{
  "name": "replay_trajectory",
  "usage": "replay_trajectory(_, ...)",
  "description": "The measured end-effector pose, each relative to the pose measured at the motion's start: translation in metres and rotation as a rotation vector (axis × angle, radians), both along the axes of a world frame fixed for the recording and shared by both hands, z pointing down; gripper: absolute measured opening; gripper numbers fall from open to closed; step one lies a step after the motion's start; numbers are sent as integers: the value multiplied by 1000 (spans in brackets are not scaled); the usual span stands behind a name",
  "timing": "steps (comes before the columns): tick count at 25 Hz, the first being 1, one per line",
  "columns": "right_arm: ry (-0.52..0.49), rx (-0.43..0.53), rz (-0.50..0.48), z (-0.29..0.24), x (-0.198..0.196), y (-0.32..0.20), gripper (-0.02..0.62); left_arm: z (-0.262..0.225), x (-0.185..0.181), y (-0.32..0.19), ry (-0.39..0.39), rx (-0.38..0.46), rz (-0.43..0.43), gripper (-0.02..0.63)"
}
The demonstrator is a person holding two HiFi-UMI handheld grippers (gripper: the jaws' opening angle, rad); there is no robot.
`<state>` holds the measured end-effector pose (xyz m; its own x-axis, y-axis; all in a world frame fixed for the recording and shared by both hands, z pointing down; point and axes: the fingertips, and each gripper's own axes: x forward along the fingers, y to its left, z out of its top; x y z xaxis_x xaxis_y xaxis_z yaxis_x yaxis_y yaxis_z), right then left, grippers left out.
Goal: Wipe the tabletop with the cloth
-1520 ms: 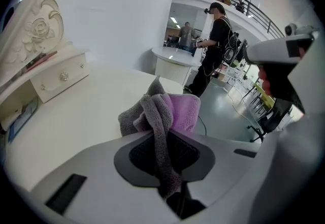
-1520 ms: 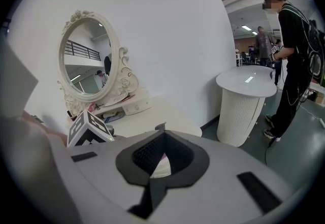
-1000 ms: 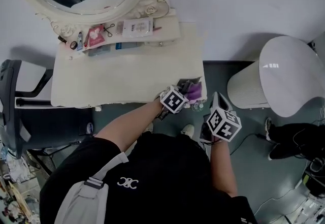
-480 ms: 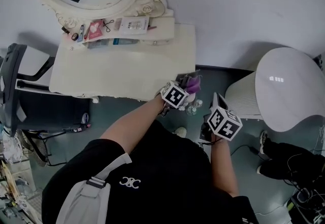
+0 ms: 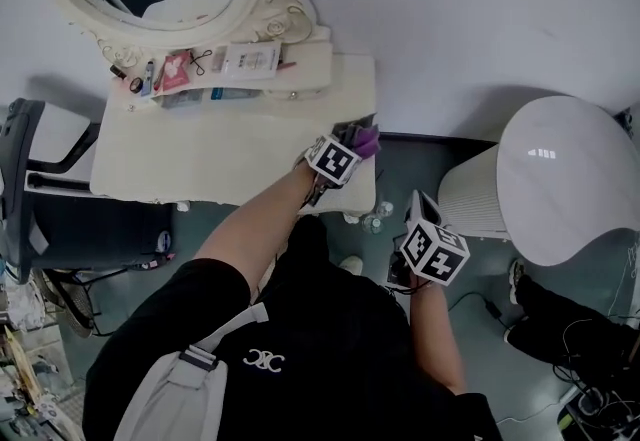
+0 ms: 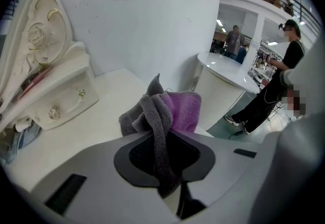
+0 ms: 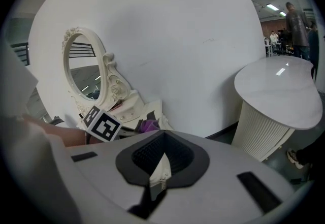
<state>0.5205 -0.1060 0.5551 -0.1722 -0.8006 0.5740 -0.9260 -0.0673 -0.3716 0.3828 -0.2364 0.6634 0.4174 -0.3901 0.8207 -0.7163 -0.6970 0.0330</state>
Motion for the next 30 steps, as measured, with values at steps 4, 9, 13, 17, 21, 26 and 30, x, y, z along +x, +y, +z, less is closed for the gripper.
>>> replay_trajectory(4, 8, -20, 60, 7, 9, -10, 3, 0, -1, -44, -36, 12, 11, 55)
replay_trajectory(9, 26, -44, 121, 7, 17, -20, 3, -3, 6, -94, -64, 75, -42, 55)
replay_trajectory(13, 46, -68, 143, 10, 20, -25, 3, -6, 12, -130, -107, 165, -105, 55)
replay_trajectory(17, 78, -93, 134, 14, 18, -24, 3, -8, 8, -159, -174, 273, -161, 55)
replay_trajectory(21, 93, -132, 142, 24, 23, -17, 3, -10, 13, -180, -236, 359, -175, 52)
replay_trajectory(26, 93, -161, 161, 33, 30, -9, 3, -12, 12, -200, -172, 348, -294, 52)
replay_trajectory(30, 97, -161, 167, 32, 33, -6, 3, -12, 8, -209, -131, 310, -386, 51)
